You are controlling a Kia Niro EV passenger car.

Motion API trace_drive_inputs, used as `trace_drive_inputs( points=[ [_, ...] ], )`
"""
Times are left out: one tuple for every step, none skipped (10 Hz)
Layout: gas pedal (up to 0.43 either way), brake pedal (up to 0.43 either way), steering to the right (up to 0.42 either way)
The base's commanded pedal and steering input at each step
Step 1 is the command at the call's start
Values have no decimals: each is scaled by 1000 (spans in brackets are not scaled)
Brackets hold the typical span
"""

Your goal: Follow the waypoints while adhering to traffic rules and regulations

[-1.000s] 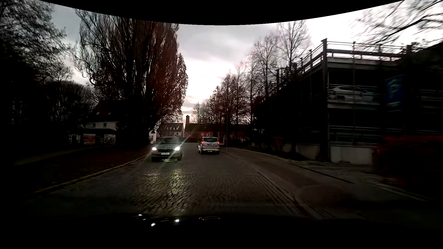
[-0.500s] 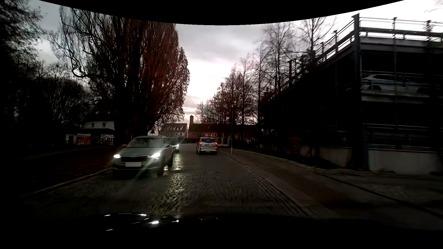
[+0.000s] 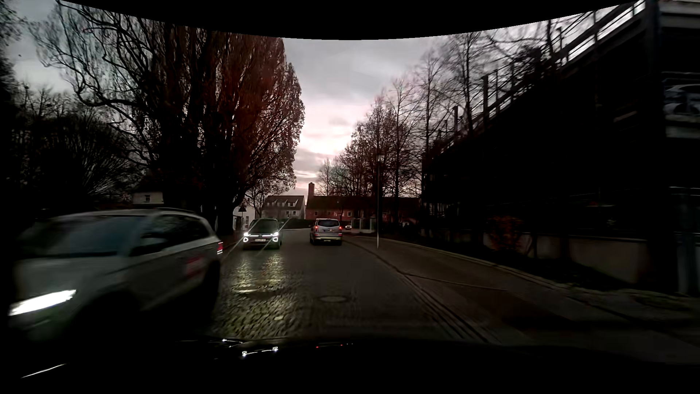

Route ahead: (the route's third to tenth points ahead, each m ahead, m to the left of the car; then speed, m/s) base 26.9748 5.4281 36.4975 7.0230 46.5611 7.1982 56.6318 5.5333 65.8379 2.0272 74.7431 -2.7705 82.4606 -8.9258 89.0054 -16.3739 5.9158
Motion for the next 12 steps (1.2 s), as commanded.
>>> trace_drive_inputs(
  points=[
    [59, 0, -52],
    [59, 0, -55],
    [59, 0, -58],
    [59, 0, -59],
    [59, 0, -57],
    [59, 0, -57],
    [59, 0, -54],
    [79, 0, -53],
    [67, 0, -50],
    [67, 0, -44],
    [67, 0, -41],
    [67, 0, -40]
  ],
)
